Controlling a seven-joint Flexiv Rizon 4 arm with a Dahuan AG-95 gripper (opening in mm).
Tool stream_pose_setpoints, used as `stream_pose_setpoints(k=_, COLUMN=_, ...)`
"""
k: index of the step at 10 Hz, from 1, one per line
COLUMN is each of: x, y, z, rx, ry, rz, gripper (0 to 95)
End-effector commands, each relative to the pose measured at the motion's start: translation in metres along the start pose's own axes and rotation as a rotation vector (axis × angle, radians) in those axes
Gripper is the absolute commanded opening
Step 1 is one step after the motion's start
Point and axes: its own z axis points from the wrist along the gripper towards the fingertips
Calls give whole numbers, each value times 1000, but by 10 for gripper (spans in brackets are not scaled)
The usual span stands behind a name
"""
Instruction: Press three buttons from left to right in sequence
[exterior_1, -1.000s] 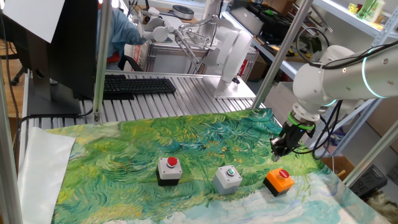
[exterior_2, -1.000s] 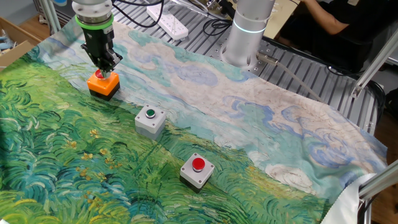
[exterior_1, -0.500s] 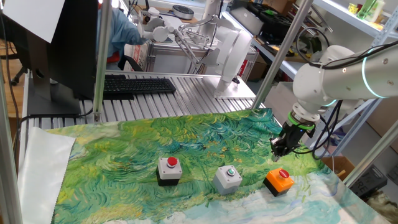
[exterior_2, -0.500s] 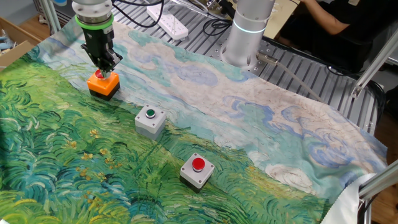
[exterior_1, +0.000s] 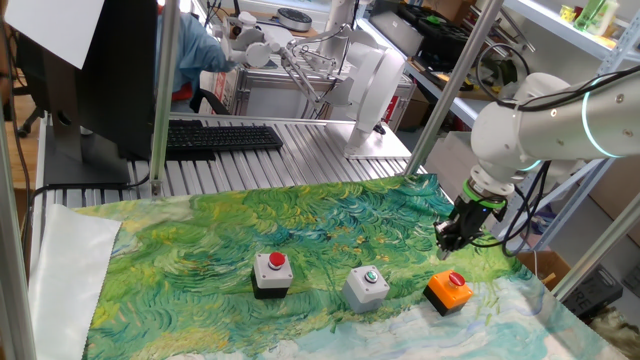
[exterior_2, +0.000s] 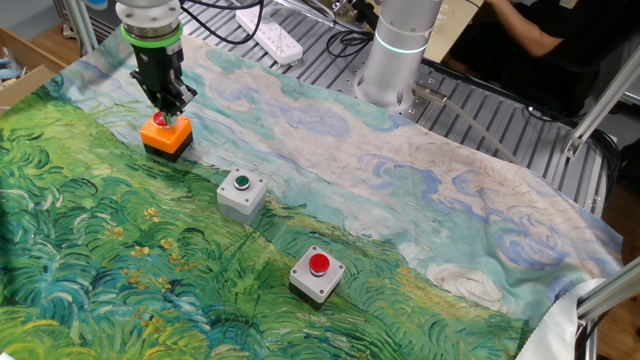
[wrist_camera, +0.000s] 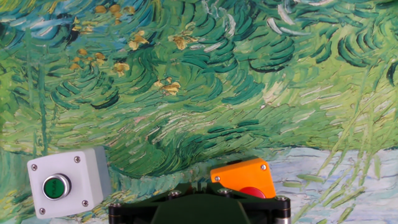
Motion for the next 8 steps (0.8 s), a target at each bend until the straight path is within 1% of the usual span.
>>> stream_pose_setpoints(k=1, x=0, y=0, z=0, rx=0, ry=0, rz=-1, gripper=0)
stream_pose_setpoints(k=6, x=0, y=0, z=0, rx=0, ry=0, rz=-3, gripper=0)
stream_pose_setpoints(k=8, x=0, y=0, z=0, rx=-1, ry=-1, rz=8, gripper=0)
